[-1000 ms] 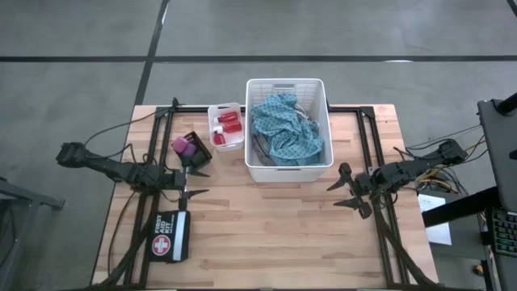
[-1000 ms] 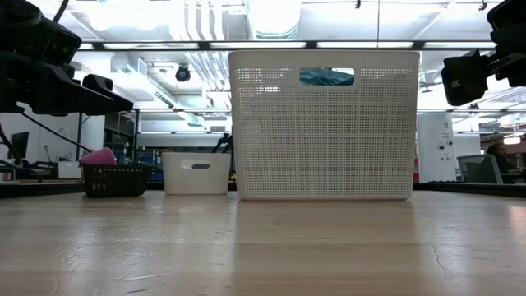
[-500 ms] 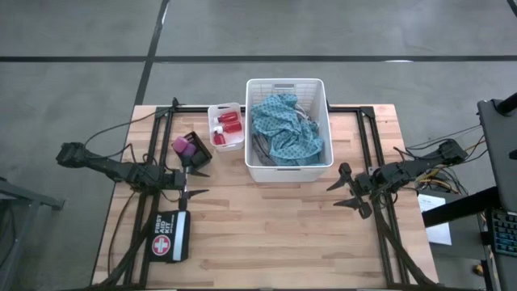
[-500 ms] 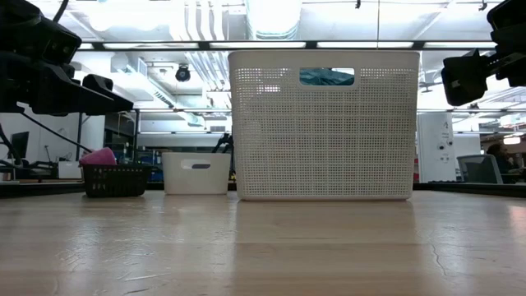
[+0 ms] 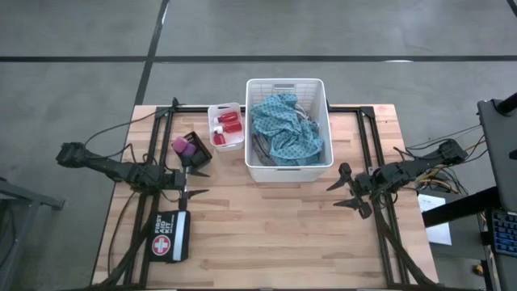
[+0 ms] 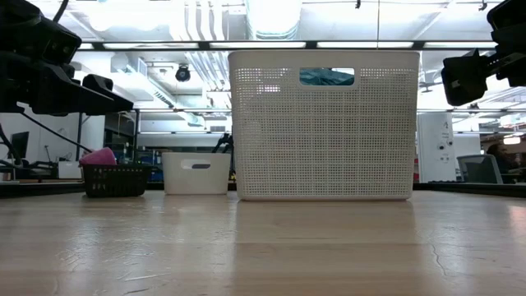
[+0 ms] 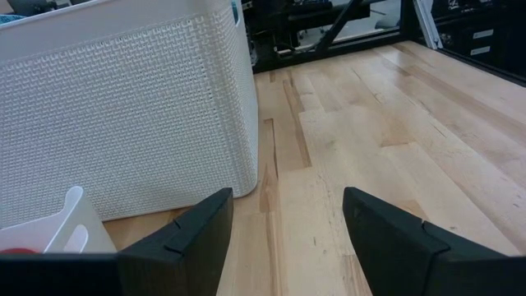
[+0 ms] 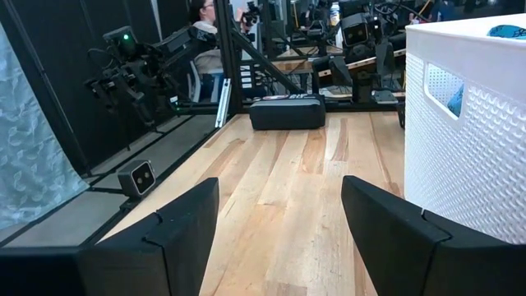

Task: Pick & Place Medicine items
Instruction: Return to Home Position

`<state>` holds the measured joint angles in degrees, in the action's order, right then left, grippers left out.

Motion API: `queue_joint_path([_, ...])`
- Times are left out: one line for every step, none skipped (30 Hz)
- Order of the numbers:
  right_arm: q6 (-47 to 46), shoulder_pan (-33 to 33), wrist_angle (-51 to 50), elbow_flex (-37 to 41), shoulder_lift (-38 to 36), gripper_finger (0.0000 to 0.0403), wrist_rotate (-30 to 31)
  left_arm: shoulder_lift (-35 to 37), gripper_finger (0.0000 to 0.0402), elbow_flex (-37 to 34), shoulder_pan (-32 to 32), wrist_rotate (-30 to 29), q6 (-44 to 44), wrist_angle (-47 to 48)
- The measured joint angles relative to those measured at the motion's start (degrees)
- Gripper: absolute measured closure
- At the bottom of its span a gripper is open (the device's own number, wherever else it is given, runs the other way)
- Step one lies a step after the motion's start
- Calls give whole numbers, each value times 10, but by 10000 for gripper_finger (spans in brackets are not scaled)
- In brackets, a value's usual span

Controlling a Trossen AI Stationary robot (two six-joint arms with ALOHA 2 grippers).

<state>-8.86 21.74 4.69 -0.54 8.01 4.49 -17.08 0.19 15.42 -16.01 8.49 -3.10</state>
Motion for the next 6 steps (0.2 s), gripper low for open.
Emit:
queue_joint_path([0, 0, 0, 0, 0, 147, 0, 0, 165, 0, 0, 0, 0, 0])
queue_joint_path([-1, 0, 0, 0, 0, 148, 0, 0, 165, 0, 0, 0, 0, 0])
queue_joint_path([-1, 0, 0, 0, 0, 148, 0, 0, 165, 0, 0, 0, 0, 0])
queue_joint_path([0, 0, 0, 0, 0, 149, 0, 0, 165, 0, 0, 0, 0, 0])
queue_joint_path([0, 0, 0, 0, 0, 150, 0, 0, 165, 0, 0, 0, 0, 0])
queue_joint_path([0, 0, 0, 0, 0, 151, 0, 0, 165, 0, 0, 0, 0, 0])
